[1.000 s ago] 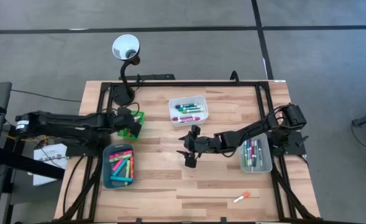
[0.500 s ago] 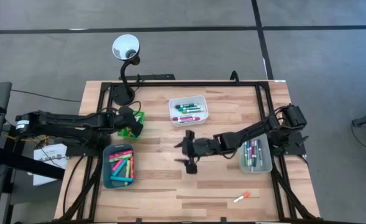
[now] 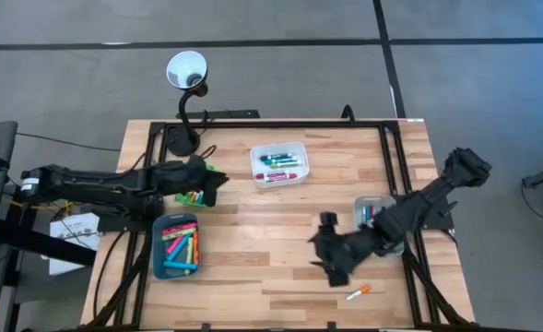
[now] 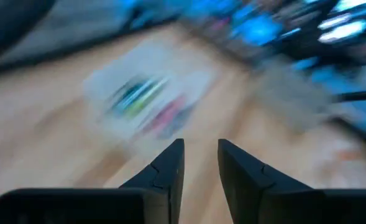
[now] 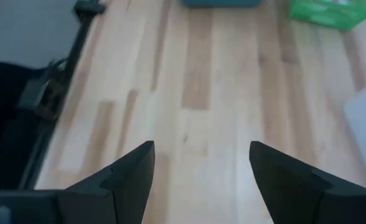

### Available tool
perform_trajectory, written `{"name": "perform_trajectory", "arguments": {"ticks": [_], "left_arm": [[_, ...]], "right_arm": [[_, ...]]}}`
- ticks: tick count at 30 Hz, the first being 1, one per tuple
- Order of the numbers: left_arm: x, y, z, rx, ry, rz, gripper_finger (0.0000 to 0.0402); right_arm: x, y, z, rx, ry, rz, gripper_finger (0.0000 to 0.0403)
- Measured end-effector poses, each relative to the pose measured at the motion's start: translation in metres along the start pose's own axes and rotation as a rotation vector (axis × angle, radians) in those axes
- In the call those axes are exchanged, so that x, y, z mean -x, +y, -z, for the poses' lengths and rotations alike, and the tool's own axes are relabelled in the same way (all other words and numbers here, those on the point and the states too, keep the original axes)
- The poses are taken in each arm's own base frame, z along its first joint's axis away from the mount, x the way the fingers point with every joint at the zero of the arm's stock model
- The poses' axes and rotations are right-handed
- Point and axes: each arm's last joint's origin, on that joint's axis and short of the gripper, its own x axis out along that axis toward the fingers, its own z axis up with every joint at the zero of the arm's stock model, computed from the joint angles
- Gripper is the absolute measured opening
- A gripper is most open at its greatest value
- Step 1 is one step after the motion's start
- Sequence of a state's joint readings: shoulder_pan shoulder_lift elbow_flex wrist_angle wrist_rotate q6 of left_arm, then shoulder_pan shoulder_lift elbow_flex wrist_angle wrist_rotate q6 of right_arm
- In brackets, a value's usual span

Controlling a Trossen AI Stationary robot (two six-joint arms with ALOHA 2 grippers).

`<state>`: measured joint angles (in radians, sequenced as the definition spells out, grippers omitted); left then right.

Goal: Pick & Place Markers
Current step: Put the small orange highlighter pen into the green bin

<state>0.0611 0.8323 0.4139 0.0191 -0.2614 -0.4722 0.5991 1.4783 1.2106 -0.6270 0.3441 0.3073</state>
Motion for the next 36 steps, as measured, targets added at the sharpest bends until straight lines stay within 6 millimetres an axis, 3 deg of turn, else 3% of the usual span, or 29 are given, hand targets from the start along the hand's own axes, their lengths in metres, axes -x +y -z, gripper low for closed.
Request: {"name": "perform_trajectory", "arguments": {"ticks": [6, 13, 25, 31, 36], "left_arm": [[0.015, -0.036, -0.010, -0.185, -0.178, 0.290, 0.0079], [0.019, -0.045, -0.006, -0.243, -0.185, 0.343, 0.0071], [0.019, -0.045, -0.006, -0.209, -0.188, 0.321, 0.0066], [0.019, -0.044, -0.006, -0.209, -0.188, 0.320, 0.0066], [0.019, -0.044, -0.006, -0.209, -0.188, 0.320, 0.0065]], "right_arm": [[-0.018, 0.030, 0.056, -0.070, 0.025, -0.053, 0.0239], [-0.036, 0.047, 0.096, -0.257, 0.346, -0.160, 0.0214], [-0.077, 0.078, 0.137, -0.214, 0.719, -0.305, 0.0162], [-0.079, 0.078, 0.140, -0.184, 0.702, -0.260, 0.0143], [-0.075, 0.084, 0.145, 0.024, 0.626, -0.242, 0.0108]]}}
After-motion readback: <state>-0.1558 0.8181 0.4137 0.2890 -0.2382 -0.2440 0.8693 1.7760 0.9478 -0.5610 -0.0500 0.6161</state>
